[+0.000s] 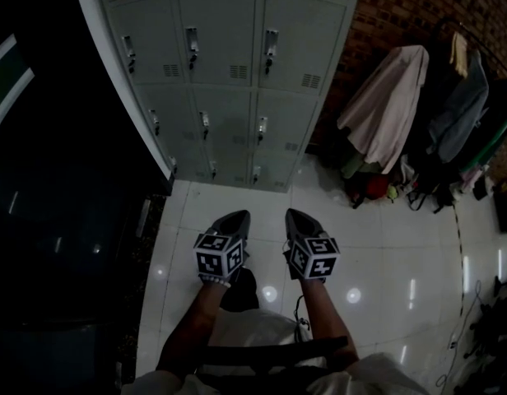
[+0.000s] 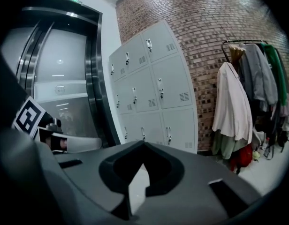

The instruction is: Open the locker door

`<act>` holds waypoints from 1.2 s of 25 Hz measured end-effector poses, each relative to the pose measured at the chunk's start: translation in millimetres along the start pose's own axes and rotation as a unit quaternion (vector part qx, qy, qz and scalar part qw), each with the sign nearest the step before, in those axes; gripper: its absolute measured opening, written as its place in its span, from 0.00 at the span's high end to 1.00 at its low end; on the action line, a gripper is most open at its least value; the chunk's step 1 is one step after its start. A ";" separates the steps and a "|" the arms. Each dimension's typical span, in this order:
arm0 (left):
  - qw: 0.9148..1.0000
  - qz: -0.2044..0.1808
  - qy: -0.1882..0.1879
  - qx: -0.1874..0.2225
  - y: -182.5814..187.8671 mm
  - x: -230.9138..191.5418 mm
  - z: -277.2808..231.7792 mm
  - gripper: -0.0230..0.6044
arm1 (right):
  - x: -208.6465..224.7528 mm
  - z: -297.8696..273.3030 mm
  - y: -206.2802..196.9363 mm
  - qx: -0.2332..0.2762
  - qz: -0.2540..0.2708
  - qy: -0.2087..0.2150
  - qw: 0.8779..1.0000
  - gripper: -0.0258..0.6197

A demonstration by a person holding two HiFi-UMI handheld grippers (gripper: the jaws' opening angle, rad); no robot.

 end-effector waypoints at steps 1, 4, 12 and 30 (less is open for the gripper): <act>1.000 0.000 0.001 0.000 6.7 -5.5 -6.1 0.97 | 3.0 -8.4 5.8 -0.001 0.001 0.000 1.000 0.94; 1.000 0.001 0.003 -0.001 25.7 -22.2 -24.4 0.97 | 10.8 -36.1 20.8 -0.008 0.004 0.003 1.000 0.94; 1.000 0.008 0.004 -0.011 76.0 -74.2 -69.8 0.97 | 25.4 -108.8 68.2 -0.019 0.006 0.004 1.000 0.94; 0.999 0.009 -0.025 -0.036 147.9 -156.5 -155.9 0.97 | 52.5 -234.8 127.9 -0.036 -0.007 -0.011 0.999 0.94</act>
Point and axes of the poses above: the fingertips, and each gripper's own axes: z backward along the fingers, x to its right, y out of its top, the point moved 5 cm from there along z, backward along the fingers, and after that the axes turned 11 degrees about -x, right-handed, at the moved point
